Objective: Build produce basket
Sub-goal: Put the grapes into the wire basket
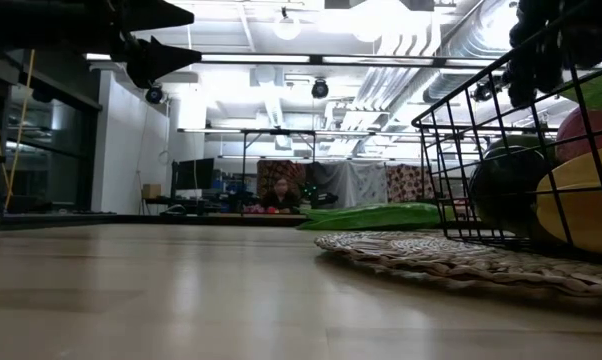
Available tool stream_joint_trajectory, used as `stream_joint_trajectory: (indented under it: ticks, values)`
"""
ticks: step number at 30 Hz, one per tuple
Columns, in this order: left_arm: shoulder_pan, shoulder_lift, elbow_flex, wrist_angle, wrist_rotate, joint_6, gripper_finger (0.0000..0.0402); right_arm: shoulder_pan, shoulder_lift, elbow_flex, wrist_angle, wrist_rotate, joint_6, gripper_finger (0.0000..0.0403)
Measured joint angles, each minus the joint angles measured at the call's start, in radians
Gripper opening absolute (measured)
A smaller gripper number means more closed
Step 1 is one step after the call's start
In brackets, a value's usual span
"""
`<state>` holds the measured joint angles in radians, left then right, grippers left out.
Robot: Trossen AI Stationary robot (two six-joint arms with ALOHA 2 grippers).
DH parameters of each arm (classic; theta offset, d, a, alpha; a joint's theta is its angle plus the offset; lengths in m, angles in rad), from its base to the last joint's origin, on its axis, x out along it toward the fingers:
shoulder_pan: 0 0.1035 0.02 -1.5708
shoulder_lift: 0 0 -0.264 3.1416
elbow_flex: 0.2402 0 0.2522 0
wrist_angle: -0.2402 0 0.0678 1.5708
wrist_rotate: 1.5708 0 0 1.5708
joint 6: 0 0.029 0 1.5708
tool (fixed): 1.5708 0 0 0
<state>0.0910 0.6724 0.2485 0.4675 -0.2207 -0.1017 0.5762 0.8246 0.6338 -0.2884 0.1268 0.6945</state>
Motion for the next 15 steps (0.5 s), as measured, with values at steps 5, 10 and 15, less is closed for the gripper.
stream_joint_trajectory:
  ticks: [5,10,15]
  values:
    - [0.000,0.000,0.000,0.000,-0.001,0.000,0.0367,0.000,0.000,0.000,-0.039,-0.012,0.128,0.0000]
    - [0.000,0.000,0.000,0.000,-0.001,0.000,0.0367,0.000,0.000,0.000,-0.046,0.012,0.195,0.0013]
    - [0.000,0.000,0.000,0.000,-0.004,0.000,0.0367,-0.001,0.015,0.000,-0.044,0.042,0.199,0.0057]
